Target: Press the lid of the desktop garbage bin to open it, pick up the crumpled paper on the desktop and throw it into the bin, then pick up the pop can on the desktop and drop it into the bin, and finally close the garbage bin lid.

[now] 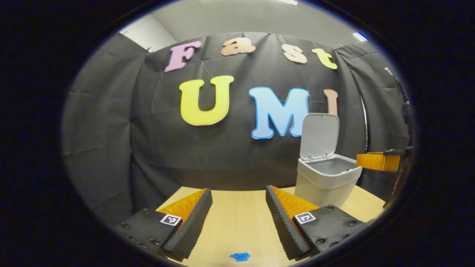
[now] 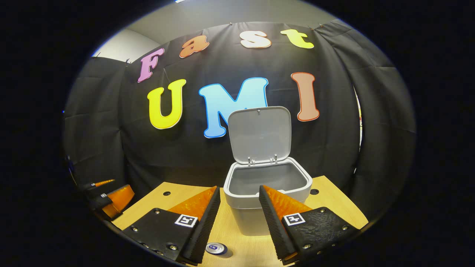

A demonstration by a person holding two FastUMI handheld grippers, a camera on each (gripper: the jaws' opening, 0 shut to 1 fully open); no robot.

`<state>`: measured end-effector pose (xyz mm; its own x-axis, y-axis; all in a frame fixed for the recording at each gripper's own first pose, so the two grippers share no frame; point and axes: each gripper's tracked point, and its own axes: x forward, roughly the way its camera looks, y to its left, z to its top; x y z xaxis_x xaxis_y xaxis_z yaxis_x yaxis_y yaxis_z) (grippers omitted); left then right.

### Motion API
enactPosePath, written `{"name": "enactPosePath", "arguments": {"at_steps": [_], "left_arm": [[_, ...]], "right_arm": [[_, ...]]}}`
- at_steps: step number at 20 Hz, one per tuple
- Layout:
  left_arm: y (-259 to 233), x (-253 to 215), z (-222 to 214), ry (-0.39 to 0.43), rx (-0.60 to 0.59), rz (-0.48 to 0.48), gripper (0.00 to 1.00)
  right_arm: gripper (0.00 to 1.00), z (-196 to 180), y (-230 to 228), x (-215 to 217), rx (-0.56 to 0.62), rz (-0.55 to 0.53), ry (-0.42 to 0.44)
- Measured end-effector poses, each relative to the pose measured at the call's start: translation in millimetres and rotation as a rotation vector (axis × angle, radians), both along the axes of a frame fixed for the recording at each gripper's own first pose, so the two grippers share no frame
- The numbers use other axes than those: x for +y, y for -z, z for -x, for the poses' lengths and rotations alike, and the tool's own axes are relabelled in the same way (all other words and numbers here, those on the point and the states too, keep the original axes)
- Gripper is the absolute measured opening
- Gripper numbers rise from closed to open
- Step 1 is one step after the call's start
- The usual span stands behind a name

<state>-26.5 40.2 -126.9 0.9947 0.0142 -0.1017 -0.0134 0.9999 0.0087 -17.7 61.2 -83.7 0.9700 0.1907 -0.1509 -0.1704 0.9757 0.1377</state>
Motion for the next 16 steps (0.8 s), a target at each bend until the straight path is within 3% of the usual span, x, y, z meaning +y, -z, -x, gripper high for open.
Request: {"name": "enactPosePath", "arguments": {"at_steps": [16], "left_arm": [[216.8,14.9,7.7,0.031,0.378,-0.030,0.96]], "right_arm": [[0.70,9.2,3.5,-6.3,0.053,0.085,0.030]]}}
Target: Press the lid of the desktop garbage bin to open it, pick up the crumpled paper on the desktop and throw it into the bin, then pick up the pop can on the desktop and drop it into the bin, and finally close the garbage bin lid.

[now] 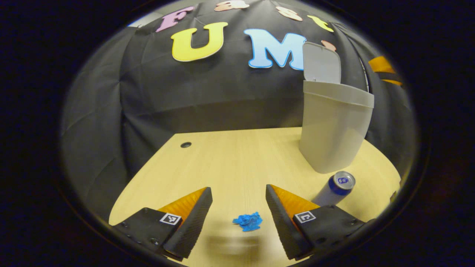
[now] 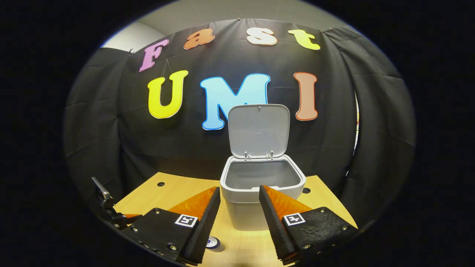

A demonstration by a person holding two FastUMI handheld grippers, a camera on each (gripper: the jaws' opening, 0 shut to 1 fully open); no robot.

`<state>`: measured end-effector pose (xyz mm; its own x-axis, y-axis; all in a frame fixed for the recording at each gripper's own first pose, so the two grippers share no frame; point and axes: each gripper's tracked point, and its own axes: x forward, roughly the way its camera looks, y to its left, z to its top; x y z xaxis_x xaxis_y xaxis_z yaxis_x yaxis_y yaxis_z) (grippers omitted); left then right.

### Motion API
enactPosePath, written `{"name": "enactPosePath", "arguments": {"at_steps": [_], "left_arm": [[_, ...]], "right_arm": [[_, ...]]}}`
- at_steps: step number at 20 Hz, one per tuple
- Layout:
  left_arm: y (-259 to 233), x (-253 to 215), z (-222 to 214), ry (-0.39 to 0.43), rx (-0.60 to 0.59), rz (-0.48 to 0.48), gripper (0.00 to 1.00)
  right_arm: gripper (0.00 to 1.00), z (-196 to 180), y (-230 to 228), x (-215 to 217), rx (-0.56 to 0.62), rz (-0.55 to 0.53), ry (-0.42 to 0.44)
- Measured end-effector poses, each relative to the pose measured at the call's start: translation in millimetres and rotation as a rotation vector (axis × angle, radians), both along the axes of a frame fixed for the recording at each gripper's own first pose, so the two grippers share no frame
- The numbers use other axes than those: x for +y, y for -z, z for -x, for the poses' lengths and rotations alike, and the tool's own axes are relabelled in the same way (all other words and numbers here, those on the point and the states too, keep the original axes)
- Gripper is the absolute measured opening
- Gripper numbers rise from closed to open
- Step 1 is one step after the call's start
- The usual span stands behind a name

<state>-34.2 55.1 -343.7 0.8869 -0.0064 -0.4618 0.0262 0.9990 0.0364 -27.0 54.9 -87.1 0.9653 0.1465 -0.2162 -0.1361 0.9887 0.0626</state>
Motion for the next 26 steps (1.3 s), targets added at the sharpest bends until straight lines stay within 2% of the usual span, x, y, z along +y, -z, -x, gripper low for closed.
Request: {"name": "enactPosePath", "arguments": {"at_steps": [9,16,18,19,20,23,25,26], "left_arm": [[84.1,-15.0,3.9,0.046,0.165,0.019,0.96],[108.6,-14.0,4.6,0.056,0.216,0.006,0.96],[109.0,-14.4,2.7,0.055,0.217,-0.011,0.88],[109.5,-15.3,1.9,0.054,0.220,-0.013,0.73],[107.4,-16.3,0.8,0.051,0.219,-0.018,0.66],[107.3,-13.8,2.0,0.043,0.217,-0.027,0.55],[103.4,-15.0,0.1,0.046,0.207,-0.026,0.53],[99.5,-13.8,-1.8,0.045,0.200,-0.028,0.55]], "right_arm": [[0.69,6.3,6.3,-8.5,0.041,0.062,0.033],[0.69,11.7,7.5,-19.1,0.052,0.081,0.065],[0.70,12.5,8.0,-20.0,0.053,0.082,0.065],[0.70,12.9,9.8,-19.2,0.055,0.082,0.064],[0.70,12.5,9.6,-18.5,0.057,0.081,0.060],[0.70,13.8,11.8,-17.9,0.059,0.081,0.053],[0.70,14.1,11.6,-17.2,0.058,0.086,0.049],[0.70,14.1,11.2,-17.5,0.055,0.088,0.048]]}}
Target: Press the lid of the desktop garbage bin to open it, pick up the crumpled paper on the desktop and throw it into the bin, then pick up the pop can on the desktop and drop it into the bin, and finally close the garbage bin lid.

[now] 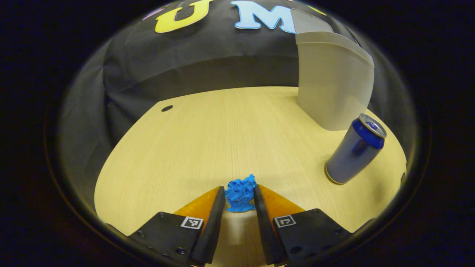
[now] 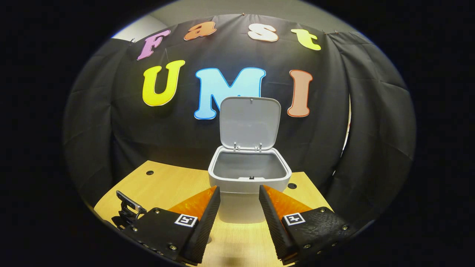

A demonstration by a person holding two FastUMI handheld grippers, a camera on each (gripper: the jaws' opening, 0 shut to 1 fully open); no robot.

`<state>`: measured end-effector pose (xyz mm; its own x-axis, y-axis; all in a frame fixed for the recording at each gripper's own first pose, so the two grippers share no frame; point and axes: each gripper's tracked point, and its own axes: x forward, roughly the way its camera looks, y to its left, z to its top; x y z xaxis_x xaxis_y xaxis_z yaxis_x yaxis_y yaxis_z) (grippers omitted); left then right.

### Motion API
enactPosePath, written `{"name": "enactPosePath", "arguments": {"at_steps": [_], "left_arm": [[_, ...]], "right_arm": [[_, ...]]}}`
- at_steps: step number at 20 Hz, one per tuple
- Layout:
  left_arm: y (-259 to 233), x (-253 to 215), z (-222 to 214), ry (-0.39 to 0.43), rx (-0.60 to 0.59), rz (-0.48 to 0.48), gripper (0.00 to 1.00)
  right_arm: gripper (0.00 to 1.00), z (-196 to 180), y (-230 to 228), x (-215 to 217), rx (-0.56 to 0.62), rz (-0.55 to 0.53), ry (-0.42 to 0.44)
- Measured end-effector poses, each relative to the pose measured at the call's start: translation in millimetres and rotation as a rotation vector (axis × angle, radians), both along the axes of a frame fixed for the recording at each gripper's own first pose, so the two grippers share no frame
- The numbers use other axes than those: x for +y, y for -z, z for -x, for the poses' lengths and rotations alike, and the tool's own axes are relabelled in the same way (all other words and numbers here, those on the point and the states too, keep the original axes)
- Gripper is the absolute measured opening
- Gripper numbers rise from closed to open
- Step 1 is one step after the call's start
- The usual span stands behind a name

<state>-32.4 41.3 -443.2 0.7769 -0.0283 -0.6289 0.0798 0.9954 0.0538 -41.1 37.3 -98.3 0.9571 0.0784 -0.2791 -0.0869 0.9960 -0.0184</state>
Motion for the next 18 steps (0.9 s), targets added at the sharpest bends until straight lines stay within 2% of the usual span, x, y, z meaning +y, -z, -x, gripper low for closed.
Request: {"name": "enactPosePath", "arguments": {"at_steps": [4,6,7,8,9,15,18], "left_arm": [[-26.5,0.8,-13.3,-0.005,-0.061,0.006,0.53],[-49.1,2.7,-25.2,-0.005,-0.109,0.008,0.55],[-61.4,1.6,-31.4,-0.002,-0.135,0.015,0.53],[-72.8,-0.2,-37.4,0.001,-0.160,0.022,0.57],[-85.6,-2.8,-44.0,0.006,-0.186,0.027,0.55],[-162.7,-48.0,-85.9,0.072,-0.322,0.059,0.57],[-198.3,-77.2,-103.1,0.118,-0.380,0.074,0.52]], "right_arm": [[0.70,-0.1,0.2,-3.1,-0.004,0.002,-0.002],[0.70,0.1,-0.2,-5.3,-0.009,-0.009,0.003],[0.70,0.3,0.0,-6.7,-0.011,-0.015,0.007],[0.70,1.3,-0.1,-7.8,-0.012,-0.020,0.012],[0.70,1.2,0.6,-10.4,-0.014,-0.023,0.016],[0.70,6.9,2.8,-26.0,-0.023,-0.046,0.054],[0.70,11.6,3.9,-36.2,-0.027,-0.051,0.080]]}}
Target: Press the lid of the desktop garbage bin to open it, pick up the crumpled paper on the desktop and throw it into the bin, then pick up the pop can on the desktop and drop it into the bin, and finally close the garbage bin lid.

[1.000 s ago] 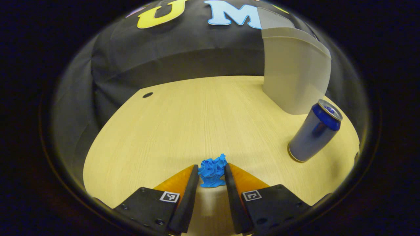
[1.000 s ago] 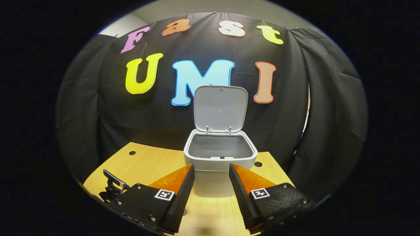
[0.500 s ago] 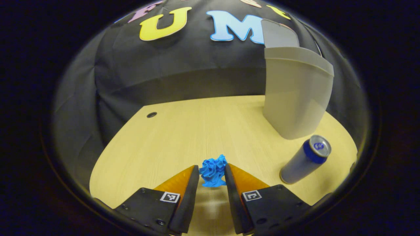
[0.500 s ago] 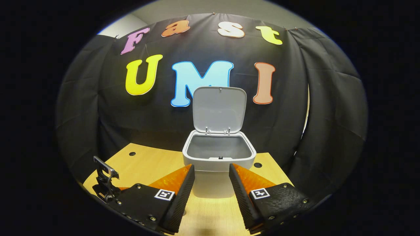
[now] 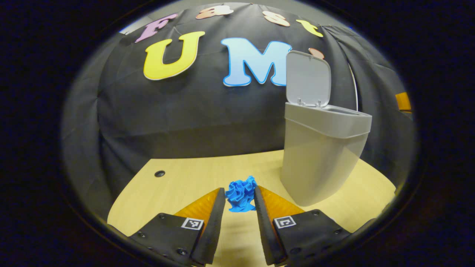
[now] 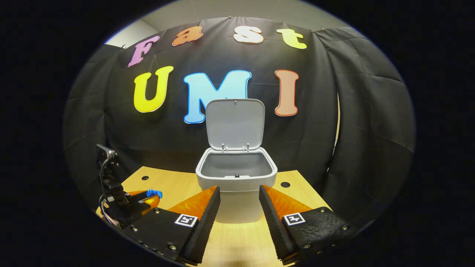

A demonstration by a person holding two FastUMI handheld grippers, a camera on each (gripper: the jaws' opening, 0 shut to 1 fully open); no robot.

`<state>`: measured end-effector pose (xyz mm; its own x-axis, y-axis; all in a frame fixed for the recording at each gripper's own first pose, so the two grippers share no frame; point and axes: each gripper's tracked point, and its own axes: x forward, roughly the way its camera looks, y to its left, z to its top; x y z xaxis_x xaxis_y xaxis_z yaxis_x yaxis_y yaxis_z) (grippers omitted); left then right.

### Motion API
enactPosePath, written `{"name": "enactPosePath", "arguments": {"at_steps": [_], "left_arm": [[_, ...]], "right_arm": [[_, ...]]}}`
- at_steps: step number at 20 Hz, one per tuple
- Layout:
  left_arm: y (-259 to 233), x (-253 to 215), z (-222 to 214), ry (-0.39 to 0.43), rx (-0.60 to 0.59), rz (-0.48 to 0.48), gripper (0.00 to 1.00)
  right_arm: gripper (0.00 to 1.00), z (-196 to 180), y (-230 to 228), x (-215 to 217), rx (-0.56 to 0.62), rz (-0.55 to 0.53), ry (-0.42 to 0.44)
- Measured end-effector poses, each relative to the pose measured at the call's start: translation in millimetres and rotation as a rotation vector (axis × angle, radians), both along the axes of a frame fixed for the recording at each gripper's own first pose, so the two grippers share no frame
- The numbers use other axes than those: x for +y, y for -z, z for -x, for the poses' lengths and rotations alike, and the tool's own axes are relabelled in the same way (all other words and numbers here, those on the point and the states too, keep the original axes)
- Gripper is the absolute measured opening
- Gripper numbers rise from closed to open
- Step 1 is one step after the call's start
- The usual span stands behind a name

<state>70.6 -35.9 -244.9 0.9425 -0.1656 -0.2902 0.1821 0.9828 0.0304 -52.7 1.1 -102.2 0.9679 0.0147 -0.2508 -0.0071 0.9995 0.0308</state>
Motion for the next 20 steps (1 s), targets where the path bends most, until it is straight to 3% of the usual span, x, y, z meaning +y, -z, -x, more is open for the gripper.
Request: {"name": "enactPosePath", "arguments": {"at_steps": [1,11,18,20], "left_arm": [[-8.1,-9.4,-5.3,0.016,-0.013,0.006,0.57],[-110.7,-111.0,-50.1,0.174,-0.177,0.082,0.54],[-127.5,-171.8,-56.4,0.277,-0.203,0.074,0.57],[-128.3,-181.6,-60.5,0.285,-0.204,0.069,0.52]], "right_arm": [[0.70,1.8,0.1,-4.6,-0.001,-0.001,0.010],[0.70,14.4,10.5,-47.3,0.004,-0.032,0.127],[0.70,19.7,12.8,-73.6,0.000,-0.050,0.206],[0.70,21.5,14.4,-78.7,0.002,-0.056,0.223]]}}
